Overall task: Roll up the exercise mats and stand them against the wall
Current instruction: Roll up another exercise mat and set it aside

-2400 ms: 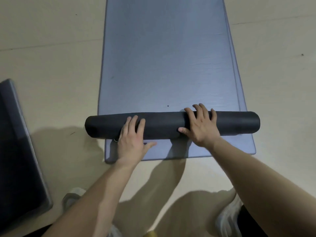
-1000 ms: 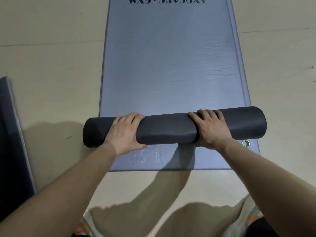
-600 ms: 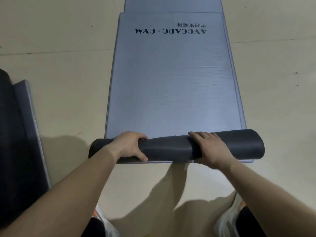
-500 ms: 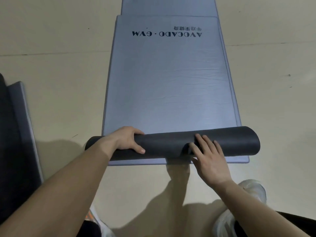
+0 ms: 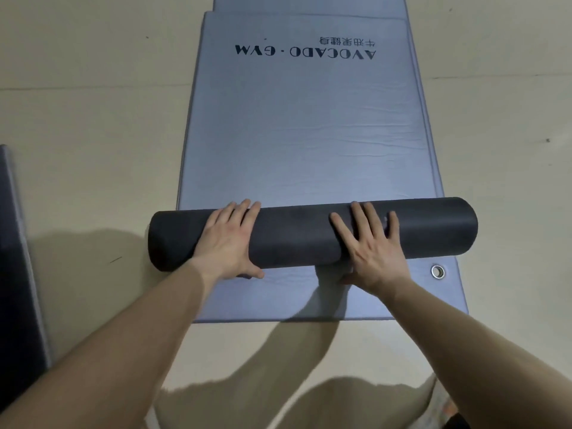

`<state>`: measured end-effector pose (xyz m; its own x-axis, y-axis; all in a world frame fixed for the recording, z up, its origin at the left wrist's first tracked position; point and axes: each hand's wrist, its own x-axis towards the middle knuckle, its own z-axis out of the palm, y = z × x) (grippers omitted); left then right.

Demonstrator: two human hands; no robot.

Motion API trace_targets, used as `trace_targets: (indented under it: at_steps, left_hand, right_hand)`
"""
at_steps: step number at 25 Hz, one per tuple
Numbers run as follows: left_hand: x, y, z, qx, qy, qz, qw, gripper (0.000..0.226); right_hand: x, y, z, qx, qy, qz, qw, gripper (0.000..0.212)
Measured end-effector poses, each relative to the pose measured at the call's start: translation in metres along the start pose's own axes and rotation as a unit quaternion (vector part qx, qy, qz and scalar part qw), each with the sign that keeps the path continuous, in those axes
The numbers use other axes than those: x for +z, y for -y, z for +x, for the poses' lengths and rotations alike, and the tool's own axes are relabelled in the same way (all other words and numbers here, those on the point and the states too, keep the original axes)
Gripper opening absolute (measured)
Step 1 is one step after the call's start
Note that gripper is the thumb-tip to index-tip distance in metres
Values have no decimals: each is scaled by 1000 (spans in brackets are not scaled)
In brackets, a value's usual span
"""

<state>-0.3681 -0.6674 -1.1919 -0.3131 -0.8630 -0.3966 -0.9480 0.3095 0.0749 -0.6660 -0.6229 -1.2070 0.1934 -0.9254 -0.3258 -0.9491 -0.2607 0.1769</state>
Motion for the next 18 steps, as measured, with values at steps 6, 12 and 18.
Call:
trace_targets:
  at_steps: [6, 12, 18]
  left_hand:
    - [-17, -1, -15, 39, -23, -91, 995, 105]
    - [-19, -18, -69, 4, 185, -189, 964, 102]
    - [-6, -41, -109, -4, 28, -105, 994, 111]
  right_hand:
    - [-21, 1, 2, -19, -5, 0, 1000, 105]
    - [-43, 4, -65, -75, 158, 76, 982, 111]
    - [-77, -8, -28, -67, 273, 140, 950, 114]
